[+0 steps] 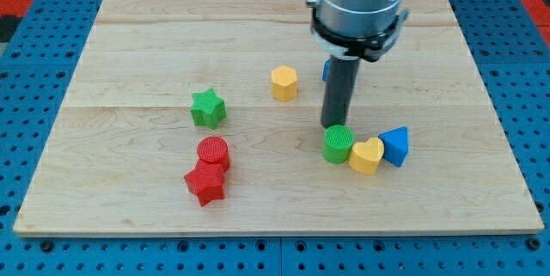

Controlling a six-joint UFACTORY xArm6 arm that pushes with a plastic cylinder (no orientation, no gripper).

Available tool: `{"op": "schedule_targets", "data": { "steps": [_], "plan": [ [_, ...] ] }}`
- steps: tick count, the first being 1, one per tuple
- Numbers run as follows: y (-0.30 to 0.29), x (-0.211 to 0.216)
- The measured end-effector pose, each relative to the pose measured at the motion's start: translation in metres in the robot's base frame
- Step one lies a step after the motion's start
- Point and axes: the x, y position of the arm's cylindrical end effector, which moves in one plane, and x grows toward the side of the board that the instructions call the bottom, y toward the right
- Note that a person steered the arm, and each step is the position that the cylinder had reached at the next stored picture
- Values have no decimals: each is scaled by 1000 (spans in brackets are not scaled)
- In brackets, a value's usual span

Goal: Move the green circle towards bottom center

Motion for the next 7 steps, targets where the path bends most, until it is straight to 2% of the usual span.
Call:
{"op": "schedule_targets", "data": {
  "steps": [2, 3, 5, 7],
  "plan": [
    [18, 2],
    [67, 1],
    [70, 15],
    [36, 7]
  ]
}}
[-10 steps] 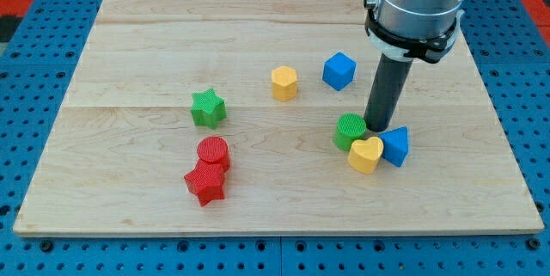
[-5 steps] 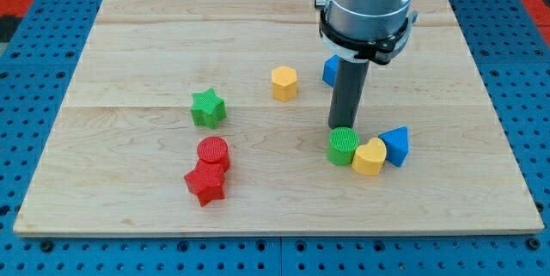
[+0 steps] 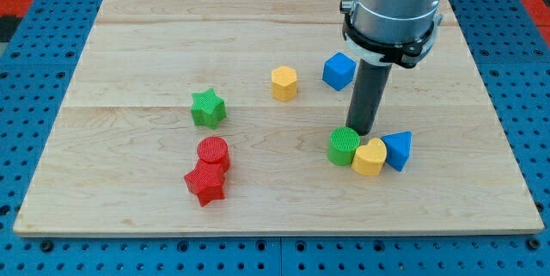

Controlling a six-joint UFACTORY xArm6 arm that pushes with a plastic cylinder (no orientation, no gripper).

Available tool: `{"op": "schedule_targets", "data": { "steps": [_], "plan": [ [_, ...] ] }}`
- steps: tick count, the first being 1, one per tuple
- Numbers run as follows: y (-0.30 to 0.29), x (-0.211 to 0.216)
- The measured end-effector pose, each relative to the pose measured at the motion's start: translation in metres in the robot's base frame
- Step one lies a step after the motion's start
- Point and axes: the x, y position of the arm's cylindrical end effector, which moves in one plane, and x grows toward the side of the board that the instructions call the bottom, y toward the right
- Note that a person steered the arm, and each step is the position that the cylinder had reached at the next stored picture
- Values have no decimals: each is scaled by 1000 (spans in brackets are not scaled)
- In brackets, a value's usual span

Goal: Move the green circle towards bottom center

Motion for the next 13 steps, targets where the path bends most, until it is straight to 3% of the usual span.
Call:
{"op": "schedule_targets", "data": {
  "steps": [1, 3, 8, 13],
  "plan": [
    [-28, -3],
    [-6, 25],
    [26, 31],
    [-19, 34]
  ]
}}
